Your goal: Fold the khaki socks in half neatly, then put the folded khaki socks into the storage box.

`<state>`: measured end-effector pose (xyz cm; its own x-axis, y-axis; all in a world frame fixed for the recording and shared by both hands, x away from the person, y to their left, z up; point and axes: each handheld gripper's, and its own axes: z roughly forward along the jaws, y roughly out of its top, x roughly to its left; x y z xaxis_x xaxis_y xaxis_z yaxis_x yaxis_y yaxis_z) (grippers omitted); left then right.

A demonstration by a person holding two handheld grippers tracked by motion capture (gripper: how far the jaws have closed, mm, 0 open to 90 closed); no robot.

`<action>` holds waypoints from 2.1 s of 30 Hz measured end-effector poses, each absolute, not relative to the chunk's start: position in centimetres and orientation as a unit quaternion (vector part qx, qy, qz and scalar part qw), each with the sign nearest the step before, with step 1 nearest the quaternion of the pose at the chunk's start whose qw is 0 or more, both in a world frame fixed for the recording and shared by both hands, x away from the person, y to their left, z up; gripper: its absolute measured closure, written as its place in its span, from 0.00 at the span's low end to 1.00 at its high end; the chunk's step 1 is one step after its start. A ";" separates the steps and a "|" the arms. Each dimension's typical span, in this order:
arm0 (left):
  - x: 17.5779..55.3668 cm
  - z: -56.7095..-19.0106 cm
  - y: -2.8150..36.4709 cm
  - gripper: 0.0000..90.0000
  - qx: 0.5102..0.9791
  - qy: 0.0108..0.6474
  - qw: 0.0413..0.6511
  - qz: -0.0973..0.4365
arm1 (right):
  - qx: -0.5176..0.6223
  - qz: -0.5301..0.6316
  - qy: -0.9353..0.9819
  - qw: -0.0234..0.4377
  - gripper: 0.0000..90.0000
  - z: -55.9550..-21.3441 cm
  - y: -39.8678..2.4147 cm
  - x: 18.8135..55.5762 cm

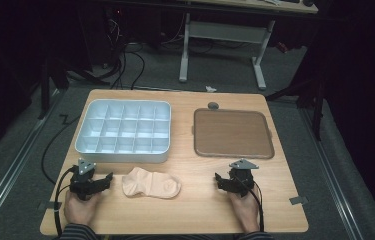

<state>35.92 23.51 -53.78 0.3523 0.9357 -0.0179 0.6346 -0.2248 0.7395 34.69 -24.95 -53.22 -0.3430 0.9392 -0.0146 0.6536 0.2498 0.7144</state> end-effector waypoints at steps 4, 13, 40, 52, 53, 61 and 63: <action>35.9 -53.8 23.5 0.28 0.749 0.524 0.337 0.224 | 0.526 0.314 0.757 0.227 0.26 -53.2 -25.0 34.7; 35.9 -53.8 23.5 0.28 0.749 0.525 0.337 0.224 | 0.526 0.314 0.757 0.228 0.26 -53.2 -25.0 34.7; 36.0 -53.8 23.6 0.29 0.752 0.521 0.338 0.223 | 0.529 0.314 0.755 0.229 0.29 -53.2 -24.9 34.7; 35.8 -53.6 23.6 0.34 0.756 0.516 0.337 0.220 | 0.538 0.311 0.746 0.240 0.48 -53.0 -24.7 34.3; 35.8 -53.6 23.6 0.34 0.756 0.516 0.339 0.217 | 0.538 0.311 0.745 0.240 0.50 -53.0 -24.7 34.3; 35.3 -53.0 23.2 0.36 0.755 0.507 0.366 0.196 | 0.531 0.343 0.737 0.239 0.59 -52.6 -24.8 33.4; 35.2 -52.9 23.1 0.36 0.754 0.507 0.370 0.194 | 0.531 0.348 0.735 0.238 0.60 -52.5 -24.8 33.3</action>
<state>35.22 23.15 -52.87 0.4105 0.9082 -0.0819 0.6212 -0.2128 0.7542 33.26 -24.82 -52.46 -0.3220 0.9465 0.0195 0.6151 0.1935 0.7643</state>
